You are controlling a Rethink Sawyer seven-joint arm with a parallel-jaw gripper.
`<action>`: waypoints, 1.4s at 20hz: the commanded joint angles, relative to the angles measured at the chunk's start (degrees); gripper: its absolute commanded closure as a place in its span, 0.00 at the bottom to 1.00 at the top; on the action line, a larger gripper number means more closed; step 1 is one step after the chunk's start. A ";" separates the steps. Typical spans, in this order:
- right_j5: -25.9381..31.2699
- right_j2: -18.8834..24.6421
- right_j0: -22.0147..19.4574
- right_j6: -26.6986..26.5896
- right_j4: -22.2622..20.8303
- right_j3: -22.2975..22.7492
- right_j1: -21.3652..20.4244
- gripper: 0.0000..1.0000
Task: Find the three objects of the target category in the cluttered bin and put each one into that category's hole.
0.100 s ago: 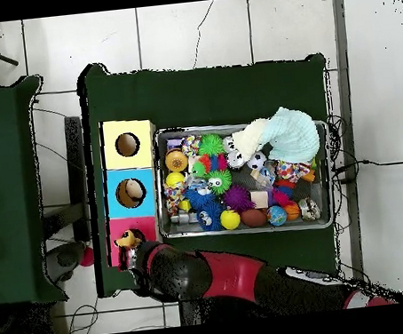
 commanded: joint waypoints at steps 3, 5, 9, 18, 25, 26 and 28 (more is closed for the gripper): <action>-3.28 -0.21 -0.17 14.70 -0.09 -3.45 0.57 0.00; -2.61 -0.64 0.30 12.15 -1.50 -4.29 0.10 0.00; -3.74 0.05 -0.37 13.24 -1.54 -4.23 0.90 0.00; 4.16 -6.01 3.05 8.24 -0.91 -6.56 -5.27 0.00; 12.43 -29.44 17.59 -2.00 -9.17 -15.96 -13.10 0.00; 12.26 -34.34 21.15 -1.87 -11.24 -18.10 -12.90 0.00; 10.17 -36.71 22.81 -0.62 -14.17 -19.52 -12.45 0.00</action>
